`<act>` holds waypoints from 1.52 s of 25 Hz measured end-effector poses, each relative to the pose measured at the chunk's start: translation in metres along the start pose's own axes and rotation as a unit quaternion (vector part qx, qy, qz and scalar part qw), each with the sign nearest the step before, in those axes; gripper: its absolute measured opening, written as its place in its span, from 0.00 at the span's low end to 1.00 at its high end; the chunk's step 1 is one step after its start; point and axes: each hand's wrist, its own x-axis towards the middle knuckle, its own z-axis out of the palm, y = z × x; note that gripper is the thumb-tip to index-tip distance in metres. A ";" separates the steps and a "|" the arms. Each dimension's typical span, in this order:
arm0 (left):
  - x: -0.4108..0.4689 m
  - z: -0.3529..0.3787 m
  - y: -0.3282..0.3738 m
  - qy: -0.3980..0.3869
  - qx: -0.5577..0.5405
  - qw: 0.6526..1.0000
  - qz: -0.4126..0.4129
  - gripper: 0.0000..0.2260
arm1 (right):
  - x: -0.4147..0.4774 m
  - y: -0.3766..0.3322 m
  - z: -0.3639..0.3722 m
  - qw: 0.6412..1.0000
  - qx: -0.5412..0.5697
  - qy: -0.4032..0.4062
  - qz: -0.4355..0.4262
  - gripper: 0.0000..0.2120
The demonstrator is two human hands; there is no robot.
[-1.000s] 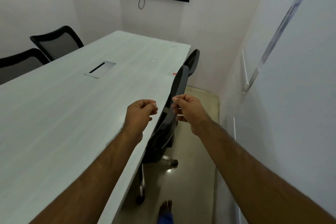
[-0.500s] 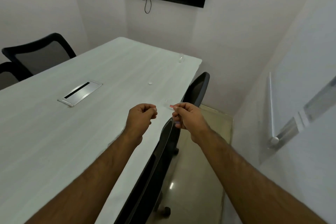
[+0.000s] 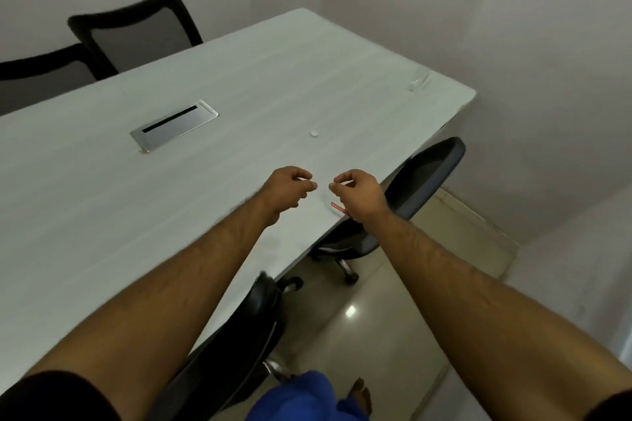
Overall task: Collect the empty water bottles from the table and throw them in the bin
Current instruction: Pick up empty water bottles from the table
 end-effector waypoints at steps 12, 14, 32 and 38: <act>0.146 0.055 -0.078 -0.022 0.433 0.901 -0.019 0.38 | 0.143 0.090 0.029 0.869 -0.476 -0.110 -0.083 0.30; 0.159 0.056 -0.085 -0.015 0.506 0.862 0.000 0.39 | 0.159 0.088 0.033 0.888 -0.438 -0.122 -0.066 0.28; 0.373 0.058 -0.008 0.136 0.298 0.944 0.030 0.26 | 0.270 0.056 0.012 0.990 -0.136 0.008 0.044 0.29; 0.374 0.070 -0.012 0.106 0.413 0.901 0.081 0.12 | 0.274 0.052 -0.002 0.990 -0.134 -0.003 0.032 0.29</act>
